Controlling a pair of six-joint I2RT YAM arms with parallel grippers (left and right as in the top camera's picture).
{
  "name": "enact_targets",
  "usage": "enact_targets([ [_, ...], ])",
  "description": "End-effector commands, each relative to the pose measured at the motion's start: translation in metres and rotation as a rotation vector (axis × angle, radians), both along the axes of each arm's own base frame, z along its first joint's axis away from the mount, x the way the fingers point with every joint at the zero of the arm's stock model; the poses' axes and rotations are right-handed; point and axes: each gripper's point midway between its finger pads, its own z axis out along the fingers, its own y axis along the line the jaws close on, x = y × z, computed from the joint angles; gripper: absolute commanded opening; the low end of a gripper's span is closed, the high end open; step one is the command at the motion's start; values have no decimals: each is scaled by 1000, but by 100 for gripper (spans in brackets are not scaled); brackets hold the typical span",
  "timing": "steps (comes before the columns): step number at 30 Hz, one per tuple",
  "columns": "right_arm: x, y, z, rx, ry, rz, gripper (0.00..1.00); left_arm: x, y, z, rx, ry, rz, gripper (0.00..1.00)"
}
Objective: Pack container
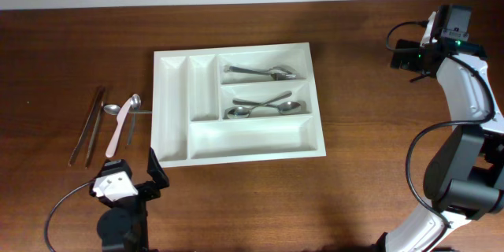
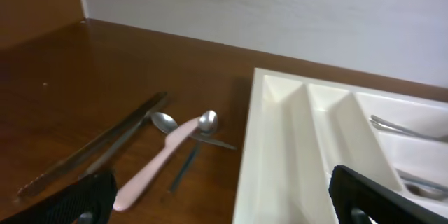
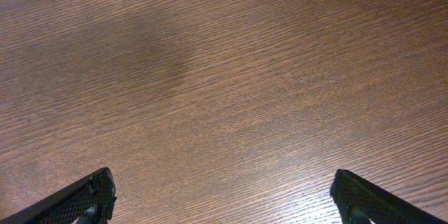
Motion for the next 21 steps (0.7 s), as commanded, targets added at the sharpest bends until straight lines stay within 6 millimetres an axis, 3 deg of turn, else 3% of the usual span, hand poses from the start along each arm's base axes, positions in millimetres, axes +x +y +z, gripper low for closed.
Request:
enact_targets([
  [1,3,-4,5,-23,-9,-9,99,0,12,21,19,-89,66,99],
  [3,3,-4,5,-23,-9,-9,99,3,-4,51,18,-204,-28,99],
  [6,3,-4,5,-23,-9,-9,99,3,-9,69,17,-221,-58,99],
  [10,3,-4,5,-23,-9,-9,99,7,6,77,14,-105,28,99],
  [12,3,-4,5,-23,-9,-8,99,13,15,92,23,-51,76,99],
  [15,3,-4,5,-23,-9,-9,99,33,21,120,71,7,91,99],
  [18,3,-4,5,-23,-9,-9,99,65,24,146,106,82,80,99],
  [21,3,-4,5,-23,-9,-9,99,94,26,155,103,190,72,99],
])
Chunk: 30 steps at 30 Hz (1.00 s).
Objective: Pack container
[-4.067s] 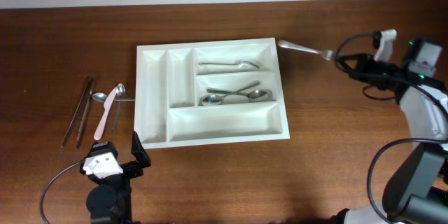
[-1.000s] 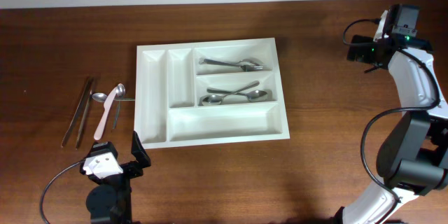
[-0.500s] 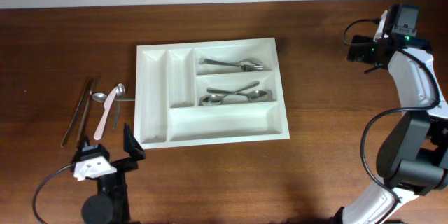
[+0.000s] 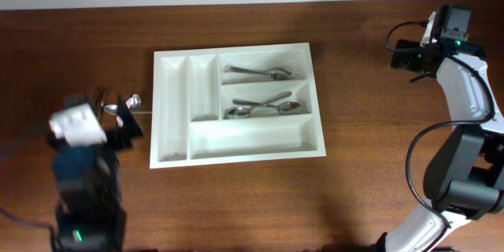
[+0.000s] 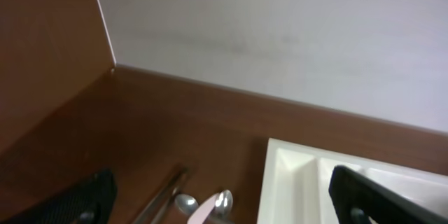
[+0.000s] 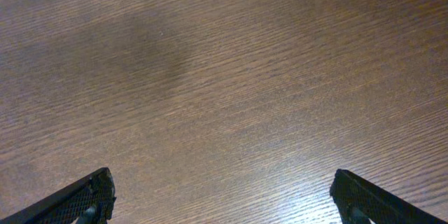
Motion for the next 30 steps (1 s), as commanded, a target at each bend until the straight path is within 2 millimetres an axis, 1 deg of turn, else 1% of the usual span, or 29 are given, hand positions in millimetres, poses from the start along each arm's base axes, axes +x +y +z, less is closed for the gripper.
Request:
enact_targets([
  [1,3,-3,5,-17,-8,-8,99,31,8,8,33,125,8,99],
  [2,3,-3,5,-17,-8,-8,99,37,5,5,22,176,-8,99],
  [4,3,-3,5,-17,-8,-7,99,49,-7,-7,-21,302,-82,99],
  [8,3,-3,5,-17,-8,-8,99,55,-29,-33,-115,489,-201,99],
  [11,3,-3,5,-17,-8,-7,99,57,-51,-45,-192,533,-311,99],
  [15,3,-3,5,-17,-8,-8,99,59,-76,-45,-272,526,-438,99],
  [18,3,-3,5,-17,-8,-7,99,58,-86,-42,-304,515,-492,99],
  [20,3,-3,5,-17,-8,-7,99,58,-89,-40,-311,509,-507,99],
  [22,3,-3,5,-17,-8,-8,99,59,-87,-40,-305,508,-499,99],
  [23,3,-3,5,-17,-8,-7,99,59,-83,-42,-291,513,-476,99],
  [25,3,-3,5,-17,-8,-8,99,59,-60,-50,-226,547,-355,94],
  [30,3,-3,5,-17,-8,-7,99,53,6,-72,-38,658,-23,95],
])
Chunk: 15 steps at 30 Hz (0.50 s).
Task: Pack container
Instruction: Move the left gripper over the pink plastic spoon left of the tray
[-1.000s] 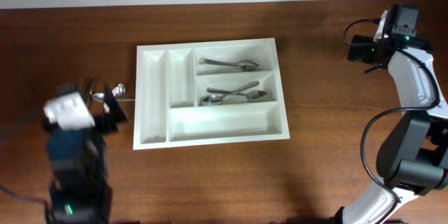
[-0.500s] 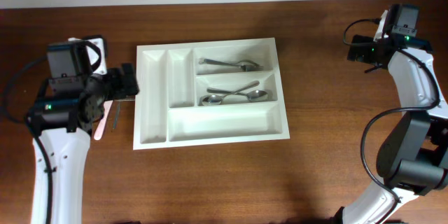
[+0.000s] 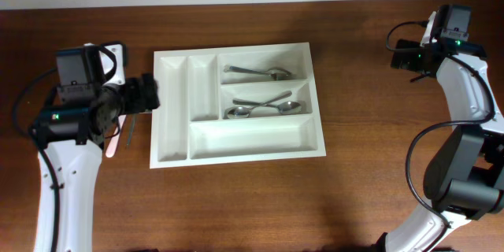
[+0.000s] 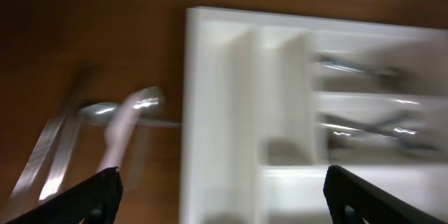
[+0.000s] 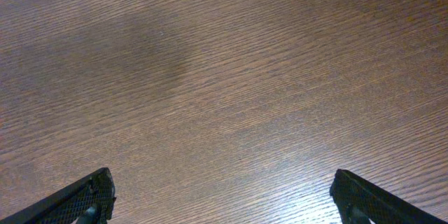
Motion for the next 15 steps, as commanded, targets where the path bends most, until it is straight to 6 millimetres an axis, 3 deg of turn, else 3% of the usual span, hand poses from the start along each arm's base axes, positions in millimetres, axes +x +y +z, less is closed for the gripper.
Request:
enact_targets([
  [1,3,-3,5,-16,-8,-8,99,-1,59,-7,255,65,201,98],
  [6,3,-3,5,-16,-8,-8,99,-3,104,-38,380,194,317,100],
  [11,3,-3,5,-15,-8,-8,99,-8,118,-83,407,365,255,100],
  [15,3,-3,5,-16,-8,-8,99,-20,122,-106,396,476,244,99],
])
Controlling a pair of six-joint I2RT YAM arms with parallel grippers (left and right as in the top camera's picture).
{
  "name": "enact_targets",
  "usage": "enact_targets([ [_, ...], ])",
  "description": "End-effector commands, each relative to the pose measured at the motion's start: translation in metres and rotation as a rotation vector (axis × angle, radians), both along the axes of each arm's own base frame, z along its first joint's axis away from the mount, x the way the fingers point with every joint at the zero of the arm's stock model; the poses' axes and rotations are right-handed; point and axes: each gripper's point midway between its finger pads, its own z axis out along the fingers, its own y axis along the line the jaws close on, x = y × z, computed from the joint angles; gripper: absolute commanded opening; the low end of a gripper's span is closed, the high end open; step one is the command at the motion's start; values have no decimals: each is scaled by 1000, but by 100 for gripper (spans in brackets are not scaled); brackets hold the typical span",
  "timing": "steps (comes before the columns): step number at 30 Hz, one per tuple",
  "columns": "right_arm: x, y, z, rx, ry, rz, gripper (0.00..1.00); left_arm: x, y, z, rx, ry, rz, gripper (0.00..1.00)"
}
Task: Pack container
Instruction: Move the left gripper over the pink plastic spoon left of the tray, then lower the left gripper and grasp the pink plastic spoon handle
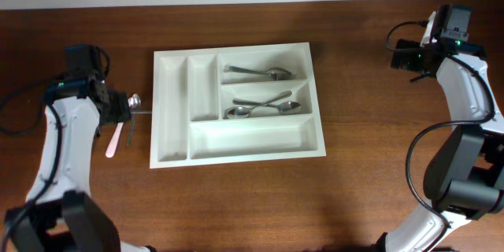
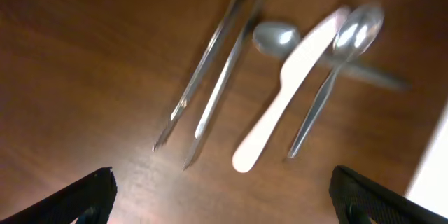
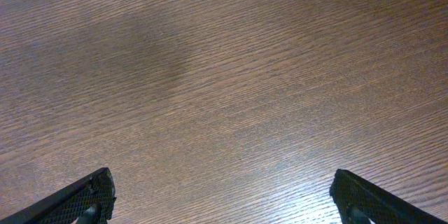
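Note:
The white cutlery tray [image 1: 236, 102] lies mid-table, with spoons [image 1: 264, 71] in two of its right compartments. Left of it lies loose cutlery: a pale pink plastic knife [image 2: 288, 89], two metal spoons [image 2: 344, 56], a pair of long thin metal sticks [image 2: 218, 63] and a dark piece under the spoons. My left gripper [image 2: 224, 203] hangs open above this cutlery, holding nothing; overhead, the left gripper [image 1: 116, 109] covers part of the pile. My right gripper [image 3: 224, 199] is open over bare wood at the far right.
The tray's long front compartment [image 1: 252, 135] and two narrow left compartments [image 1: 172, 106] hold nothing. The right arm [image 1: 461, 71] stands along the table's right side. A pale wall runs behind the table's back edge.
My left gripper has moved left from the tray's left edge to a place over the loose cutlery, and its camera now looks straight down on the knife, spoons and sticks. The right arm is unmoved.
My left arm first sat low near the table's front edge, left of the tray. Then it was raised over the left side, then beside the tray's left edge, and now over the loose cutlery. Nothing was picked up. The right gripper stayed open over bare wood.

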Motion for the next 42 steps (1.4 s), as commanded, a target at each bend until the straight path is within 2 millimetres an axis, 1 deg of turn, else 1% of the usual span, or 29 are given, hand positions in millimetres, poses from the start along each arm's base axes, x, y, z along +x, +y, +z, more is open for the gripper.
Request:
enact_targets([
  [1,3,-3,5,-16,-9,-8,99,-5,10,-6,26,64,-6,96],
  [3,3,-3,5,-16,-9,-8,99,-9,11,-10,20,86,-2,93],
  [6,3,-3,5,-16,-9,-8,99,-13,13,-11,15,101,6,80],
  [9,3,-3,5,-16,-9,-8,99,-19,15,-13,-3,116,16,71],
  [12,3,-3,5,-16,-9,-8,99,-23,10,-18,-63,135,-9,65],
  [19,3,-3,5,-16,-9,-8,99,-32,11,-26,-121,150,3,65],
  [22,3,-3,5,-16,-9,-8,99,-32,5,-30,-152,164,-61,65],
  [27,3,-3,5,-16,-9,-8,99,-33,4,-37,-162,187,-68,65],
  [30,3,-3,5,-16,-9,-8,99,-34,3,-47,-172,220,-68,65],
  [38,3,-3,5,-16,-9,-8,99,-39,0,-87,-223,337,-86,62],
  [42,3,-3,5,-16,-9,-8,99,-38,-2,-98,-238,357,-102,63],
])
